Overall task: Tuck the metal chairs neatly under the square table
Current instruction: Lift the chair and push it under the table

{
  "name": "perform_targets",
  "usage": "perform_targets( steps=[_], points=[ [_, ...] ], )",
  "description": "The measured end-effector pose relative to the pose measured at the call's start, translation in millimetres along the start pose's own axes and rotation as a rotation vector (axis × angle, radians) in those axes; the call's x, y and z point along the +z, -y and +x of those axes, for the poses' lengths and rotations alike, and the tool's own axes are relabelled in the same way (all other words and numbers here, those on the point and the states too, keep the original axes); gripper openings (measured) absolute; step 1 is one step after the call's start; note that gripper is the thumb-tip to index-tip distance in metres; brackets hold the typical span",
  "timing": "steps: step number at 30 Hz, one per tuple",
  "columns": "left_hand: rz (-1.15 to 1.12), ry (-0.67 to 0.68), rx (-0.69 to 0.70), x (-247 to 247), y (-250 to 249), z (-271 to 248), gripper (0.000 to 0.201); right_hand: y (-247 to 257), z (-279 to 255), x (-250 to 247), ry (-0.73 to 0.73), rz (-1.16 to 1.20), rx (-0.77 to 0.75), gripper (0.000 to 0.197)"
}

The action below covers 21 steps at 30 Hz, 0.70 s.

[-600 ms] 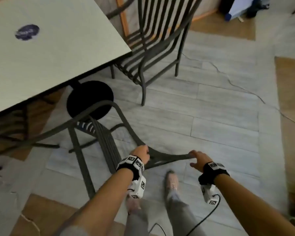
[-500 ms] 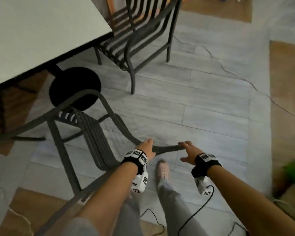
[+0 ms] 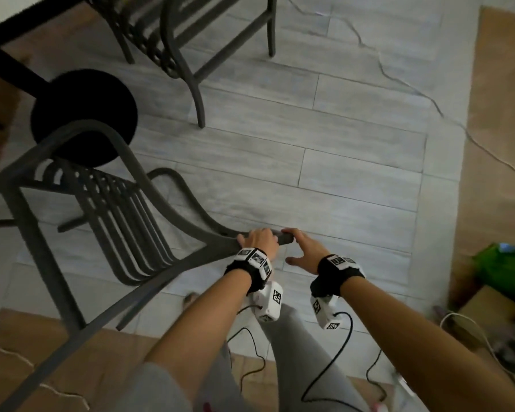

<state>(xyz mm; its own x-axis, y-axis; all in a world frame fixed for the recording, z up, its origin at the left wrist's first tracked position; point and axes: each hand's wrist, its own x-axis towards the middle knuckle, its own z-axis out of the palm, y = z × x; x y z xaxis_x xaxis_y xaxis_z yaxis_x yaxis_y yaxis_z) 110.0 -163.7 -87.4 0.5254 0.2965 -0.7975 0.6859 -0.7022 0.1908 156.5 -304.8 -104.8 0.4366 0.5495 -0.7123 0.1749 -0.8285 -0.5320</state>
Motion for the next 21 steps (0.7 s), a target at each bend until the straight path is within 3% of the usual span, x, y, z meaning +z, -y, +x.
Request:
perform_targets(
  steps=[8,13,15,18,21],
  points=[
    [-0.290,-0.200,0.017,-74.1,33.3,-96.4,0.027,50.7,-26.5,-3.3,-0.023,-0.017,-0.071,0.079],
    [-0.584,-0.332,0.159,-132.4,74.1,-200.6,0.032,82.5,-36.9,-6.3,0.011,-0.132,-0.038,0.075],
    [-0.713,-0.381,0.227,-147.4,99.8,-239.1,0.026,88.1,-46.6,-6.9,-0.017,-0.163,-0.041,0.066],
    [-0.940,-0.414,0.326,-158.9,139.8,-291.0,0.047,94.2,-74.9,-3.9,-0.073,-0.159,-0.062,0.041],
    [-1.145,-0.381,0.450,-160.3,174.2,-340.7,0.048,98.4,-107.0,6.6,-0.135,-0.173,-0.101,0.039]
  ],
)
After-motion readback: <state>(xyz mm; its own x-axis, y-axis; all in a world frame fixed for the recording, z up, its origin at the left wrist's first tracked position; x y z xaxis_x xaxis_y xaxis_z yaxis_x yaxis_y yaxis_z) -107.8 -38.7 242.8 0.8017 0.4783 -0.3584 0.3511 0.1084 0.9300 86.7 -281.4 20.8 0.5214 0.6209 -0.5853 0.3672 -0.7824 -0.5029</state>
